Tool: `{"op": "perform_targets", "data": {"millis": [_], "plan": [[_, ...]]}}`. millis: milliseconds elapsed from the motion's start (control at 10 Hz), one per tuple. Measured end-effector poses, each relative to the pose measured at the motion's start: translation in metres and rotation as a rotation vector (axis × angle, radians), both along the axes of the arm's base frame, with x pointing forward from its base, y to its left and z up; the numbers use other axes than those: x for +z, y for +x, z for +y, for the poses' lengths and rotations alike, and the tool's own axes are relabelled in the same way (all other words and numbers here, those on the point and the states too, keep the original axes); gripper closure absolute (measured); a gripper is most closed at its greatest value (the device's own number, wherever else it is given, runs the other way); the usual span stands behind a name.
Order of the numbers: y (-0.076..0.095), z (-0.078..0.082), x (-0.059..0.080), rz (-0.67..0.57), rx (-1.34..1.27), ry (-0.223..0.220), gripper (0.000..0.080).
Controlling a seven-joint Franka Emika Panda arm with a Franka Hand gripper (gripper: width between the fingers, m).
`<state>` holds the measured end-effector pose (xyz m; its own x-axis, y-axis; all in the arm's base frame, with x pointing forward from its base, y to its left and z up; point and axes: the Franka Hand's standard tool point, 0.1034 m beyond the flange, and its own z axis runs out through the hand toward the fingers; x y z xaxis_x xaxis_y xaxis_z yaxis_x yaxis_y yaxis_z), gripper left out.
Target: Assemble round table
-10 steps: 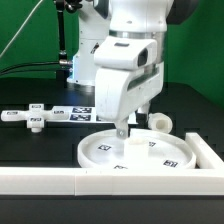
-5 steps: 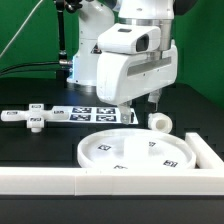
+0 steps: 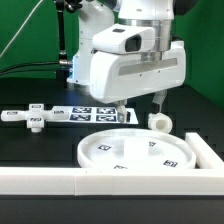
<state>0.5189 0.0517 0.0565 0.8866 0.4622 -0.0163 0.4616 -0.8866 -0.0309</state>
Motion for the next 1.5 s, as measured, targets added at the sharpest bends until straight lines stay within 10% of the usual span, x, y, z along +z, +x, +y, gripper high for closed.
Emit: {"op": "perform_targets", "data": {"millis": [900,1500], "plan": [[-0.027,0.04,-0.004,0.086,-0.52,-0.023,0.015],[-0.035,0.046,-0.013,0.443,-0.495,-0.106,0.015]]}}
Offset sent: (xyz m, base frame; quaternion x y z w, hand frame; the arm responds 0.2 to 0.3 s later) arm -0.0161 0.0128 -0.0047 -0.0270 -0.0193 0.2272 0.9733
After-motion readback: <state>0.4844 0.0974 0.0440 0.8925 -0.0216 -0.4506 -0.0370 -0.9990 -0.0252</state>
